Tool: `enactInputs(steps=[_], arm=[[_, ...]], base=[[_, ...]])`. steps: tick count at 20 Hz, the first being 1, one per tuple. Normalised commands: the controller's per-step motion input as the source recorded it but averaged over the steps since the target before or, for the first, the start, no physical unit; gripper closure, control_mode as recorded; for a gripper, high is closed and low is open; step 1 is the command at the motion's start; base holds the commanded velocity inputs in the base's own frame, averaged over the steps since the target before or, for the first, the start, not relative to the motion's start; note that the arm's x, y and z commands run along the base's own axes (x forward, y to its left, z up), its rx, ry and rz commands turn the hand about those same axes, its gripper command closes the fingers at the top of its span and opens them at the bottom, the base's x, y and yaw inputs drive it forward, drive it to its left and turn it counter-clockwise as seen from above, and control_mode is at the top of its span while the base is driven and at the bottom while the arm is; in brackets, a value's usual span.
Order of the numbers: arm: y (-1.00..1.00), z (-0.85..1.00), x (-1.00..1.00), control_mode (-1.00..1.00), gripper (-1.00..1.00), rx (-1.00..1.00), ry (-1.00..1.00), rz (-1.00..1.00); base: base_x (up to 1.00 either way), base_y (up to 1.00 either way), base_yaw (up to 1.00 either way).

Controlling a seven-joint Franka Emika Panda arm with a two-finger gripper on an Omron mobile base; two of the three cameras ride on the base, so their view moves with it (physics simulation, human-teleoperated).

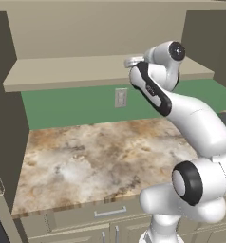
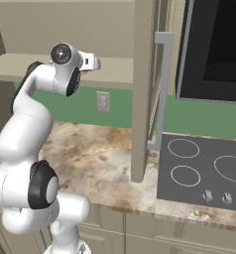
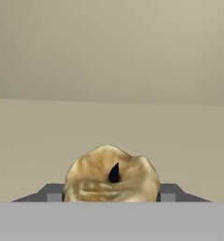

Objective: Get the candle and the beer from the cabinet and move them to the dining counter.

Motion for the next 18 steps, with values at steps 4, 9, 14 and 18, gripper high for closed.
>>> enactInputs(steps=[4, 9, 14, 18], arm=[[-0.03, 0.08, -0.56, -1.00, 1.00, 0.00, 0.00, 0.00], [-0.01, 0.07, -0.68, -1.00, 1.00, 0.00, 0.00, -0.01], [-0.03, 0.12, -0.69, -1.00, 1.00, 0.00, 0.00, 0.00], [-0.02, 0.14, -0.64, -1.00, 1.00, 0.00, 0.00, 0.00]], base=[[0.00, 0.00, 0.00], [0.00, 0.00, 0.00], [0.00, 0.00, 0.00], [0.00, 0.00, 0.00]])
